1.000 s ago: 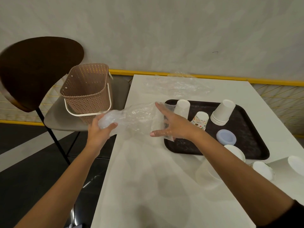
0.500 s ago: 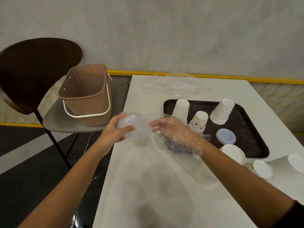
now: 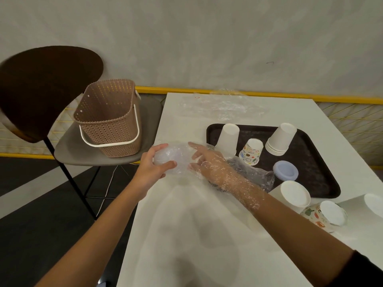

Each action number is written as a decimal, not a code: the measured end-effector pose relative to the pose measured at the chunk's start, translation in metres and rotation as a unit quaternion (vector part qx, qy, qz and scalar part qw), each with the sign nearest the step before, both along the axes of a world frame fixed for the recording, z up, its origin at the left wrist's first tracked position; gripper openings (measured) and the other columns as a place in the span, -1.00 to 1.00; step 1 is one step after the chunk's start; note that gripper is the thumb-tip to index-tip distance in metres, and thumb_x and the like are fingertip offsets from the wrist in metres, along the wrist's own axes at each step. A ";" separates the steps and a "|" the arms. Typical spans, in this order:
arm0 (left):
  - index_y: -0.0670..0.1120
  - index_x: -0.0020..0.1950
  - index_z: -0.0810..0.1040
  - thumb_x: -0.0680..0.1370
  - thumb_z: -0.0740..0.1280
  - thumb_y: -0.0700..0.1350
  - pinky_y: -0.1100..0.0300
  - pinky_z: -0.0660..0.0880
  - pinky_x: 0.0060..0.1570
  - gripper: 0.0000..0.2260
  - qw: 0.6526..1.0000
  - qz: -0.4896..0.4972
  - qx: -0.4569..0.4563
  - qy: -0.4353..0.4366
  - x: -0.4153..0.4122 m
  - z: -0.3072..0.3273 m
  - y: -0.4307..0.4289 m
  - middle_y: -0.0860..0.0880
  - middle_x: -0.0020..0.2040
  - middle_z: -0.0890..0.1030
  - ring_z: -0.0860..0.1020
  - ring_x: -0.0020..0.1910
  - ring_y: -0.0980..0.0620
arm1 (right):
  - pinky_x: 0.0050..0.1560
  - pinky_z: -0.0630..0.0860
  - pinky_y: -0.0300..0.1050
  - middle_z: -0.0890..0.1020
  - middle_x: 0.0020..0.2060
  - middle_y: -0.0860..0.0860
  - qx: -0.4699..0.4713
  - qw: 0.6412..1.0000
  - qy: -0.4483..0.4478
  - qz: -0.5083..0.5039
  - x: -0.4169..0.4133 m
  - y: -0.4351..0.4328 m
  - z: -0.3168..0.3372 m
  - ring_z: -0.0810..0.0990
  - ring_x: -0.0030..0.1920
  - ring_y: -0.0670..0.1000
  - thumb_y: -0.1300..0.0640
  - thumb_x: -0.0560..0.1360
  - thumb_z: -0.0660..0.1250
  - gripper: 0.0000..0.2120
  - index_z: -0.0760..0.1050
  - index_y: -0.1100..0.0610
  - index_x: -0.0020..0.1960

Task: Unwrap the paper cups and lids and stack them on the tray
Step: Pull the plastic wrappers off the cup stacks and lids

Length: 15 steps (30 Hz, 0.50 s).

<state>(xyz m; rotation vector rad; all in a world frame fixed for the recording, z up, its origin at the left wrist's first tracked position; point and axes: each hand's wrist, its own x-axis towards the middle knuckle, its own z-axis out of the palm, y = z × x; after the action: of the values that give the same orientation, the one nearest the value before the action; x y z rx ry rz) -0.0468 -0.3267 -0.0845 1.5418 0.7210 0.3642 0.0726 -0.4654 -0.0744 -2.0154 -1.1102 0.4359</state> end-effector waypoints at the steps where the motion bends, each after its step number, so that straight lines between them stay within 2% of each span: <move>1: 0.26 0.07 0.44 0.41 0.45 -0.17 0.22 0.46 -0.14 -0.60 1.000 -0.002 0.013 -0.002 -0.001 0.002 0.000 -0.04 0.31 0.35 0.48 0.16 -0.04 | -0.16 0.38 -0.47 0.46 0.04 -0.01 0.011 1.000 0.025 -0.009 0.001 0.000 -0.001 0.45 -0.18 -0.12 0.13 0.47 0.38 -0.41 0.25 0.09 0.44; 3: 0.25 0.09 0.43 0.35 0.49 -0.16 0.24 0.45 -0.15 -0.55 1.000 -0.014 0.023 -0.008 -0.004 0.007 0.001 -0.03 0.30 0.36 0.48 0.13 -0.04 | -0.09 0.42 -0.48 0.43 0.20 -0.01 0.025 0.994 0.104 -0.020 0.004 -0.001 0.000 0.50 -0.10 -0.12 0.11 0.43 0.42 -0.36 0.25 0.08 0.45; 4: 0.26 0.10 0.43 0.29 0.49 -0.12 0.23 0.46 -0.14 -0.51 0.999 -0.026 0.017 -0.012 -0.006 0.009 0.002 -0.02 0.30 0.37 0.48 0.15 -0.04 | -0.02 0.44 -0.42 0.41 0.23 -0.03 0.018 0.989 0.144 -0.014 0.004 -0.002 0.001 0.51 -0.02 -0.10 0.10 0.43 0.43 -0.35 0.25 0.05 0.45; 5: 0.27 0.12 0.41 0.23 0.48 -0.09 0.22 0.47 -0.11 -0.45 0.999 -0.044 0.008 -0.014 -0.008 0.011 0.003 -0.01 0.31 0.38 0.47 0.18 -0.04 | 0.02 0.45 -0.35 0.41 0.24 -0.07 0.011 0.985 0.172 -0.002 0.004 -0.003 0.002 0.51 0.04 -0.10 0.10 0.42 0.43 -0.36 0.27 0.02 0.44; 7: 0.27 0.20 0.34 0.12 0.48 -0.03 0.19 0.49 -0.04 -0.30 0.996 -0.087 -0.008 -0.018 -0.012 0.015 0.007 0.04 0.33 0.36 0.43 0.25 -0.01 | 0.00 0.47 -0.35 0.46 0.23 -0.12 0.006 0.979 0.200 0.024 0.007 -0.004 0.004 0.53 0.06 -0.16 0.08 0.39 0.47 -0.40 0.35 -0.03 0.37; 9: 0.25 0.27 0.29 0.07 0.44 -0.01 0.17 0.50 -0.01 -0.21 0.993 -0.111 -0.018 -0.024 -0.015 0.017 0.011 0.07 0.35 0.34 0.40 0.28 0.02 | 0.03 0.52 -0.31 0.51 0.17 -0.12 0.012 0.974 0.225 0.034 0.010 -0.003 0.004 0.54 0.02 -0.25 0.06 0.34 0.51 -0.47 0.42 -0.12 0.26; 11: 0.21 0.31 0.26 0.05 0.41 -0.02 0.15 0.50 0.03 -0.17 0.994 -0.103 -0.035 -0.033 -0.015 0.018 0.012 0.07 0.35 0.35 0.42 0.25 0.04 | 0.01 0.56 -0.31 0.52 0.08 -0.14 0.027 0.963 0.265 0.037 0.010 0.000 0.005 0.58 -0.05 -0.25 0.15 0.34 0.52 -0.55 0.46 -0.15 0.13; 13: 0.19 0.32 0.26 0.03 0.40 -0.04 0.10 0.48 0.08 -0.15 0.994 -0.085 -0.054 -0.040 -0.013 0.018 0.011 0.06 0.35 0.35 0.47 0.17 0.07 | -0.13 0.52 -0.45 0.48 0.00 -0.17 0.066 0.974 0.217 0.017 0.008 0.001 0.007 0.55 -0.13 -0.26 0.21 0.35 0.50 -0.62 0.49 -0.05 0.09; 15: 0.19 0.31 0.26 0.03 0.40 -0.05 0.10 0.49 0.09 -0.16 0.994 -0.081 -0.061 -0.045 -0.011 0.017 0.009 0.06 0.33 0.34 0.49 0.11 0.08 | -0.21 0.45 -0.48 0.45 -0.04 -0.09 0.115 0.984 0.138 -0.007 0.003 0.002 0.007 0.51 -0.23 -0.27 0.22 0.34 0.50 -0.61 0.51 0.10 0.14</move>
<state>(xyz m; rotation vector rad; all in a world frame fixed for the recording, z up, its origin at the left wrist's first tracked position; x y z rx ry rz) -0.0580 -0.3182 -0.0672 1.4465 0.5342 0.2626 0.0755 -0.4637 -0.0677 -1.7018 -0.9287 0.5356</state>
